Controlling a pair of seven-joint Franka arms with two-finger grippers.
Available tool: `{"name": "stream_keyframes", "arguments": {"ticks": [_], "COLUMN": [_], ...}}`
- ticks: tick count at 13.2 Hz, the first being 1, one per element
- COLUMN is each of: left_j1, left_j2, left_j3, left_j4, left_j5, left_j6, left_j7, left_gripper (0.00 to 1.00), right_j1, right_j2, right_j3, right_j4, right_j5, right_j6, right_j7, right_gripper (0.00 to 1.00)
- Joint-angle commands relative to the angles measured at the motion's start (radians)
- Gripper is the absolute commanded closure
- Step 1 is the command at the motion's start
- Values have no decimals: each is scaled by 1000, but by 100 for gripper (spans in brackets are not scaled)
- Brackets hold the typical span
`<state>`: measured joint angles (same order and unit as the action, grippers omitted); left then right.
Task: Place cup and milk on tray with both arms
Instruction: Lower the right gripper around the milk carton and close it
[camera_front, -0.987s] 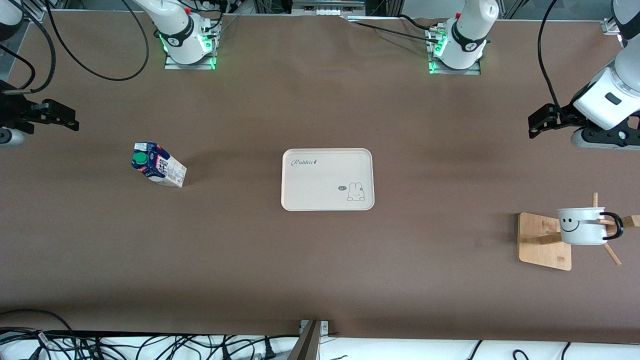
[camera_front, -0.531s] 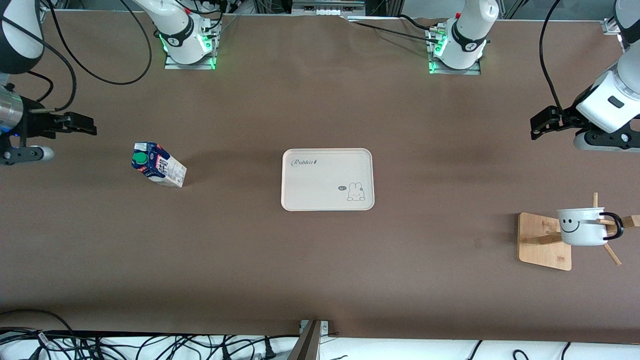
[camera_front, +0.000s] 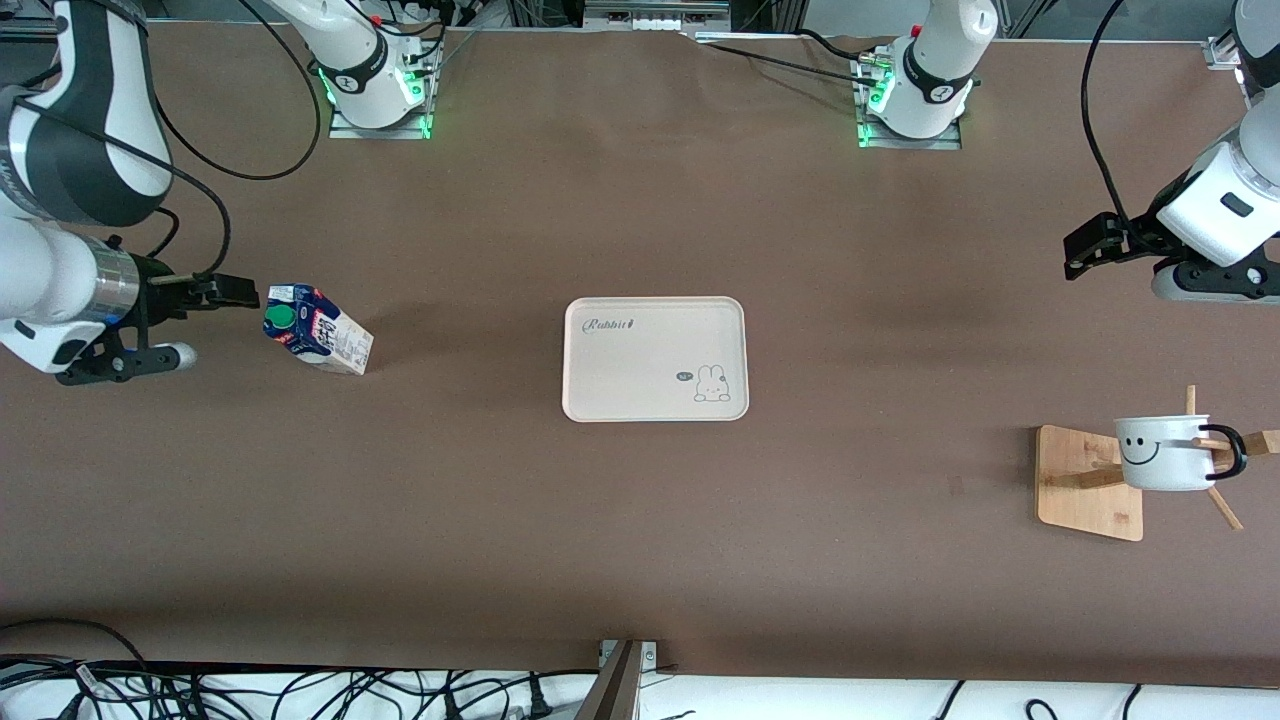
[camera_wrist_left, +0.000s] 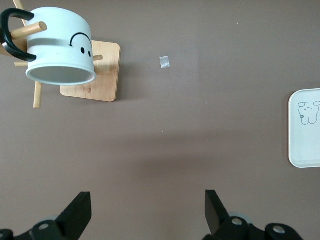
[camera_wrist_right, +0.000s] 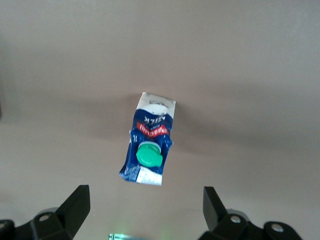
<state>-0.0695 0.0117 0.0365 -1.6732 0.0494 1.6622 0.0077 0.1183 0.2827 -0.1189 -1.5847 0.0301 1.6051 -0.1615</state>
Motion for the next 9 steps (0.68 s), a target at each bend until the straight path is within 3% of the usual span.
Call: {"name": "stream_keyframes", "arguments": {"ticks": [1, 5, 9], "left_j1": [4, 4, -1], "left_j2": [-4, -4, -4], "left_j3": [-4, -4, -7], "left_j4": [0, 0, 10], "left_j5": [-19, -19, -19], "left_j6": [-12, -12, -13], "left_j7": [-3, -8, -32], "left_gripper": [0, 0, 0], "right_j1": [4, 9, 9], "right_j2": [-13, -8, -10], "right_j3": [-1, -1, -1], "right_j4": [-53, -168, -234], "right_j5": [13, 17, 33], "right_j6": [70, 220, 285], "right_j7": [7, 7, 8], "right_gripper": [0, 0, 0]}}
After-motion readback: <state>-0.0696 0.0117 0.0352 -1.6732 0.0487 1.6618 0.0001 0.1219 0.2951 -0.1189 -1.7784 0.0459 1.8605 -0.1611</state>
